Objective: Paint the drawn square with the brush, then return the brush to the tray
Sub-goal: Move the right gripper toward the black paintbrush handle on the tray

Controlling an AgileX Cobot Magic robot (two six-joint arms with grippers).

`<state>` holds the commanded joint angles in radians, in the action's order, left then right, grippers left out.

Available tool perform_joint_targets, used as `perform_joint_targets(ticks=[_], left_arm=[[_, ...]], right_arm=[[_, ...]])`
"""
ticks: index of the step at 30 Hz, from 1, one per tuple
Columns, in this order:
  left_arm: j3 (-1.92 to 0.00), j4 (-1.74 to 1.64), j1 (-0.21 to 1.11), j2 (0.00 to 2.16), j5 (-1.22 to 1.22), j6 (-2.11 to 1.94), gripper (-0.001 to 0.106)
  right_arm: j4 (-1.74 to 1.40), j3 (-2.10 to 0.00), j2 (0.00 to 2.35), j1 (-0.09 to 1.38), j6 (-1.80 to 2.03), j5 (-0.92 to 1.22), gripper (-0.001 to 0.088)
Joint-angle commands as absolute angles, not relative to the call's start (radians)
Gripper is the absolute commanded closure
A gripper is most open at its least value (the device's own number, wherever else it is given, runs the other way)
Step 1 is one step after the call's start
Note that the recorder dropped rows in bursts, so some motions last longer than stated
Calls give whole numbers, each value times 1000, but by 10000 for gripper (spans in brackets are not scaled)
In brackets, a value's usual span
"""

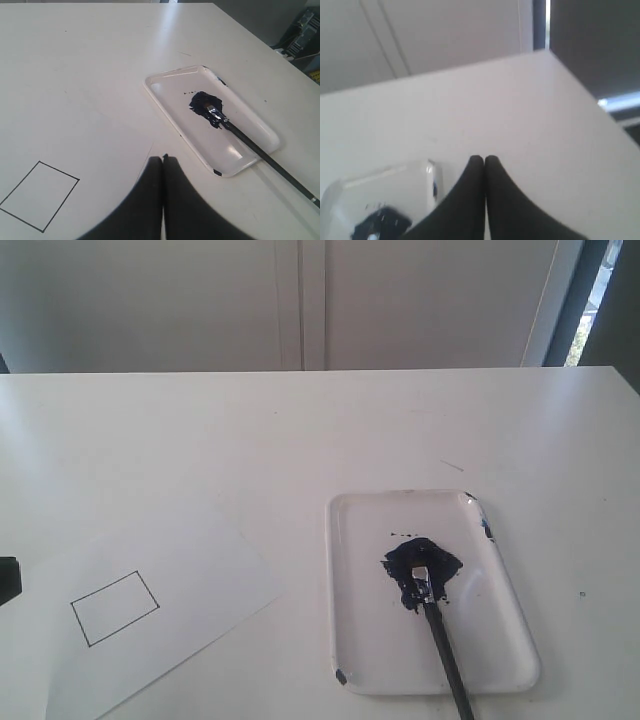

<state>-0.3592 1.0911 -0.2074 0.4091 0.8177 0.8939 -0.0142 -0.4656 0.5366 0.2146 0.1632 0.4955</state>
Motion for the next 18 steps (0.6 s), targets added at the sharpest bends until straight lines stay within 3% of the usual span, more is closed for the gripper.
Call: perform_joint_targets(ticks=[7,18], left_arm=[[-359,1091,-207,409,818,894,1053],[-359,1091,-207,409,818,894,1053]], right_arm=[[303,-586,525,248,-125,841,868],[394,-596,655,248,-180,1133,868]])
